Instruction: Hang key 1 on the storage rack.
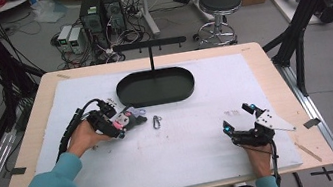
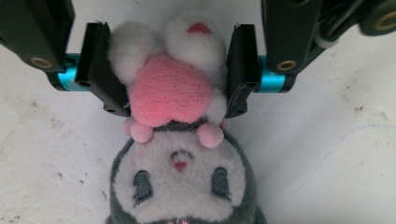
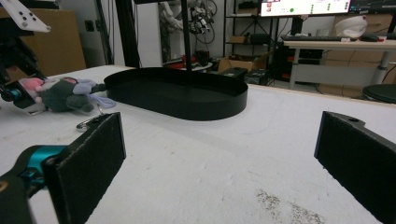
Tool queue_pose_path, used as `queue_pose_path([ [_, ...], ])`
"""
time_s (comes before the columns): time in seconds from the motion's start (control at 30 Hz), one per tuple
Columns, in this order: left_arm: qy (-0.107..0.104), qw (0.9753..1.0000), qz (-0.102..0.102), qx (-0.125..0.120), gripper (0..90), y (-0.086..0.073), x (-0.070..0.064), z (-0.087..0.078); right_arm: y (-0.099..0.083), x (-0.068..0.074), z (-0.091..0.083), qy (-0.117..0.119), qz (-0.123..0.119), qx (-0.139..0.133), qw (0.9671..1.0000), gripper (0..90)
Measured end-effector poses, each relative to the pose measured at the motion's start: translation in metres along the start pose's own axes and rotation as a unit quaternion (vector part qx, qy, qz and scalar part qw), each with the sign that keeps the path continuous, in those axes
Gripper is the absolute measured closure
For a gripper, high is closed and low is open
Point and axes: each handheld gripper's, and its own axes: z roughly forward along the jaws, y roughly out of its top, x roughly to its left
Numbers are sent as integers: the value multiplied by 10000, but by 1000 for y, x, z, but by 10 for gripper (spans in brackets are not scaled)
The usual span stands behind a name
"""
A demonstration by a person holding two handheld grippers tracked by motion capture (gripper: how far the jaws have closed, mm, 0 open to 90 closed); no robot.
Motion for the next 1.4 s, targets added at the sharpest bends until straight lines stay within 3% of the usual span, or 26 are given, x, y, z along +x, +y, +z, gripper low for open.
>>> queue_pose_path([
  [0.13, 30, 10000, -86, 5, 506, 0, -1, 0, 0, 0, 0, 0, 4, 1, 10000, 12],
  [0.63, 150, 9999, 77, -1, 540, 0, -5, -4, 0, 0, 0, 4, 8, -5, 10000, 12],
  [0.77, 185, 9996, 155, -161, 544, 0, -4, -10, 0, 0, 0, 4, 15, -5, 10000, 12],
  [0.9, 272, 9983, 169, -487, 551, -2, -3, -19, 0, 0, 0, 4, 24, 2, 10000, 12],
  [1.0, 315, 9965, 194, -749, 552, -3, -2, -26, 0, 0, 0, 4, 23, 2, 10000, 12],
  [1.17, 296, 9907, 136, -1319, 551, -5, 2, -42, 0, 0, 0, -1, 16, 2, 10000, 12],
  [1.27, 245, 9857, 51, -1664, 551, -4, 2, -52, 0, 0, 0, 0, 7, 6, 10000, 12],
  [1.4, 337, 9803, 72, -1944, 550, -1, 3, -64, 0, 0, 0, -7, 12, 12, 10000, 12],
])
